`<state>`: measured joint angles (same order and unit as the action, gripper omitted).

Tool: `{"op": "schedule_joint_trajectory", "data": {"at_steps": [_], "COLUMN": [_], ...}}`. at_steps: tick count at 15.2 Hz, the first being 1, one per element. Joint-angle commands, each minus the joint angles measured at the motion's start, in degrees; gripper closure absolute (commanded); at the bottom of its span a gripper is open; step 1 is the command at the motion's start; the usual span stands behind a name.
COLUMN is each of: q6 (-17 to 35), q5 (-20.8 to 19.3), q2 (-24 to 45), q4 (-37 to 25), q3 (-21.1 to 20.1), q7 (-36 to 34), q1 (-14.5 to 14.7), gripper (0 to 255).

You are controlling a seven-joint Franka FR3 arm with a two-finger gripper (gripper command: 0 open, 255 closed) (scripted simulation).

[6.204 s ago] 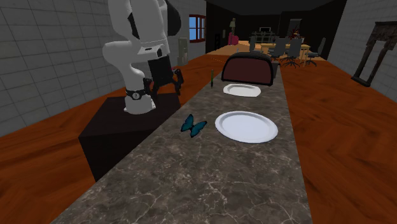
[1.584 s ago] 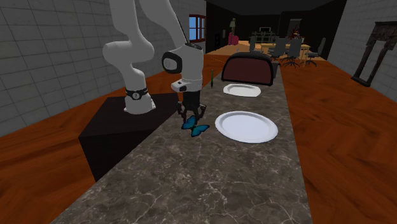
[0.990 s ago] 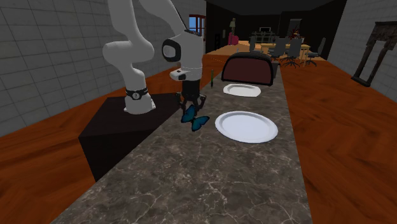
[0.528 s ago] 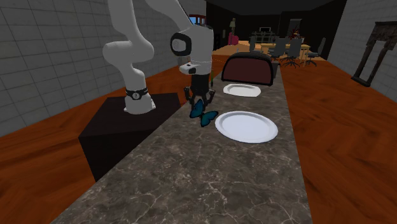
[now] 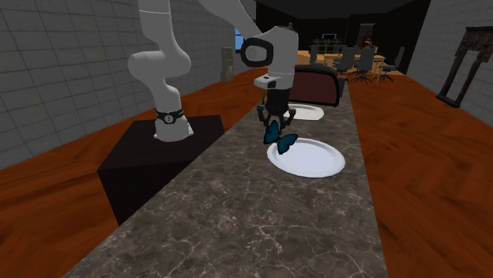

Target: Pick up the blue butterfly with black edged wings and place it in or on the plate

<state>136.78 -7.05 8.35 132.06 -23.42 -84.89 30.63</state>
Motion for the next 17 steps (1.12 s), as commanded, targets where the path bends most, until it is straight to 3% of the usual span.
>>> {"op": "schedule_joint_trajectory", "data": {"at_steps": [1,7,14,15,16,17], "q6": [-1.3,-7.3,-4.5,-4.5,-4.5,-4.5], "q5": [-2.4,-6.2,-7.7,-7.7,-7.6,-7.6], "q2": [4.6,14.9,17.4,17.4,17.4,17.4], "q4": [-5.4,-20.5,-20.5,-20.5,-20.5,-20.5], "q3": [0.0,0.4,1.1,1.1,1.1,1.1], "q7": [-2.9,-8.3,-9.3,-9.3,-9.3,-9.3], "q1": [1.4,6.4,7.1,7.1,7.1,7.1], "gripper": [255,255,255,0,255,0]}}
